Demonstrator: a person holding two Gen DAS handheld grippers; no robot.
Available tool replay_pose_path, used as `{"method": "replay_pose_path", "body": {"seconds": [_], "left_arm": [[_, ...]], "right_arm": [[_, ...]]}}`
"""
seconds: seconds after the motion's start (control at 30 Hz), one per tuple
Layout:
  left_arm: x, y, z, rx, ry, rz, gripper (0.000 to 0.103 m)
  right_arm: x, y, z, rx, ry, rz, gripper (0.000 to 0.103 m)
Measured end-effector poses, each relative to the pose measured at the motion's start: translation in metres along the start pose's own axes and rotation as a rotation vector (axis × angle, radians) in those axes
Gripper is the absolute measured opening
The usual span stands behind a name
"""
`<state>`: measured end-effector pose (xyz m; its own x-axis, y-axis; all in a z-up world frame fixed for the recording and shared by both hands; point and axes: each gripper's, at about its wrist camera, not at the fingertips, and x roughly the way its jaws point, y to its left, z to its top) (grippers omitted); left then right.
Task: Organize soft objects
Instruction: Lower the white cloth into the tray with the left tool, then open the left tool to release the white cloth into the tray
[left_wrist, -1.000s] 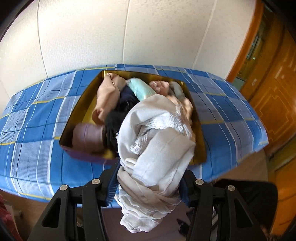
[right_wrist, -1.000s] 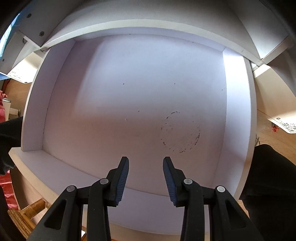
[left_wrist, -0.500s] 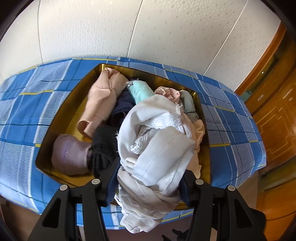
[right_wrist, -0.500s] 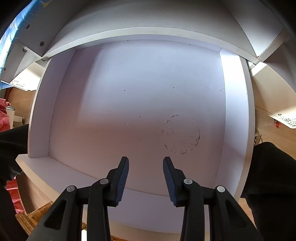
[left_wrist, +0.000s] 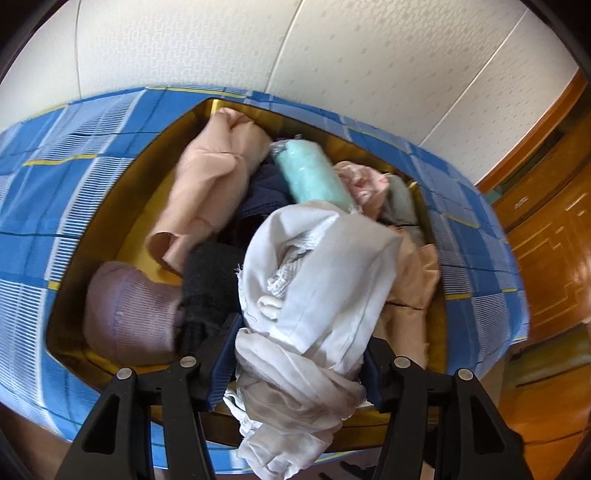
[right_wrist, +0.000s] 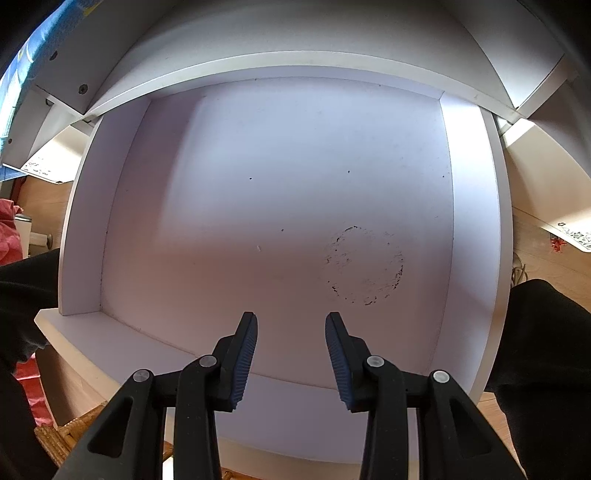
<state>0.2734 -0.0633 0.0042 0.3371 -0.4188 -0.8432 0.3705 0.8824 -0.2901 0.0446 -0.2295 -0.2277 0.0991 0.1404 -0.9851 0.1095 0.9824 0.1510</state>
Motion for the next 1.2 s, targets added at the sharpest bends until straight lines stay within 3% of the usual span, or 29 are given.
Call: {"method": "replay_pose_path", "body": {"seconds": [0.33,0.5,0.6,0.67,0.7,0.77,0.8,0.83,0.97,1.2], "left_arm": [[0.008,-0.005,0.002,0.153,0.009,0.226,0.058],[0.004,-0.008,-0.002,0.136,-0.03,0.191,0.063],[-0.017,-0.007,-0.01,0.083,-0.092,0.154,0.079],[-0.032,-0.005,-0.014,0.058,-0.139,0.142,0.08],[-0.035,-0.003,-0.012,0.05,-0.142,0.148,0.079],[-0.044,-0.002,-0.018,0.065,-0.142,0.148,0.065],[-0.05,-0.006,-0.021,0.108,-0.137,0.153,0.05],[-0.053,-0.01,-0.024,0.143,-0.133,0.167,0.046],[-0.051,-0.025,-0.03,0.258,-0.107,0.222,0.042],[-0.022,-0.023,-0.008,0.15,-0.082,0.191,0.039]], "right_arm": [[0.002,0.0,0.001,0.008,0.003,0.008,0.038],[0.0,0.002,0.001,0.003,-0.001,0.016,0.038],[-0.001,0.003,0.001,0.006,-0.003,0.022,0.038],[0.0,0.002,0.001,0.011,-0.001,0.025,0.038],[-0.001,0.002,0.001,0.014,-0.001,0.028,0.038],[-0.001,0.002,0.001,0.02,-0.001,0.035,0.038],[-0.001,0.002,0.001,0.02,-0.001,0.038,0.038],[-0.001,0.002,0.001,0.018,-0.002,0.038,0.038],[-0.001,0.004,0.001,0.012,-0.003,0.043,0.038],[-0.003,0.002,-0.001,0.014,-0.006,0.041,0.038]]}}
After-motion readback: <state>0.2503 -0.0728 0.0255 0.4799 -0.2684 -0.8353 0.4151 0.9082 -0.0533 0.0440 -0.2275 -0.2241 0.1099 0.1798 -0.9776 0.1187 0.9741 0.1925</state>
